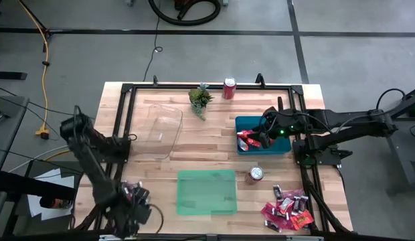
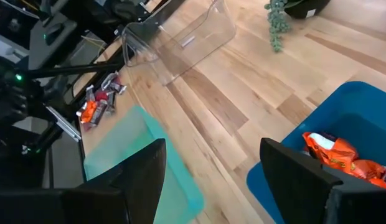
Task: Sort candy
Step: Put the orange chocolate into the blue bin
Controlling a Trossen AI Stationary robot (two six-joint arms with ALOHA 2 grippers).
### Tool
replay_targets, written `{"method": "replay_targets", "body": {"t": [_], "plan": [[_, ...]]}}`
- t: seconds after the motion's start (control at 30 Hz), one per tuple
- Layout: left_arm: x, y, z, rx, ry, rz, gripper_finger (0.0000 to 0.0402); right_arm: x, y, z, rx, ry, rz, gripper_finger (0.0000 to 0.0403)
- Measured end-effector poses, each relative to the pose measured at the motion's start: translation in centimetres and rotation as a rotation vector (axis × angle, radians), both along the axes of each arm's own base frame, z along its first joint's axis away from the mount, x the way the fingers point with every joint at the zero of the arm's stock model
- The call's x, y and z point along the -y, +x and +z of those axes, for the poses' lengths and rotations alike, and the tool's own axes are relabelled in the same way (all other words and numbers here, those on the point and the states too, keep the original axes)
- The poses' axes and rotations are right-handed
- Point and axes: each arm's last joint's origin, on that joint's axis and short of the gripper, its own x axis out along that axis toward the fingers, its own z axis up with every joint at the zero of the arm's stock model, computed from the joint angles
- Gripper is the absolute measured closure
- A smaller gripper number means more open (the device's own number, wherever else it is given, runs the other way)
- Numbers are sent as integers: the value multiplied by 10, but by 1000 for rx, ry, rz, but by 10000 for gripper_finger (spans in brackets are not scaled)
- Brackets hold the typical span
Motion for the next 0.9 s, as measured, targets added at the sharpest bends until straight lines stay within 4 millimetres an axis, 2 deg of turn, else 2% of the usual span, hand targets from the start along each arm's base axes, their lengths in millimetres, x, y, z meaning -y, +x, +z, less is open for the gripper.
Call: {"method": "replay_targets", "body": {"t": [0.13,0.33,0.5,0.77,0.9], "plan": [[20,-17,-26,-71,71,-15,202,0,0,-1,-12,2,5,148],[33,-32,-44,-94,130,-21,202,0,-1,-3,-38,1,4,148],[37,-34,-57,-105,171,-34,202,0,-2,-3,-41,-3,7,148],[35,-25,-68,-87,221,13,202,0,-2,-3,-41,1,5,148],[34,-24,-67,-86,222,17,224,0,-2,-3,-41,1,4,148]]}}
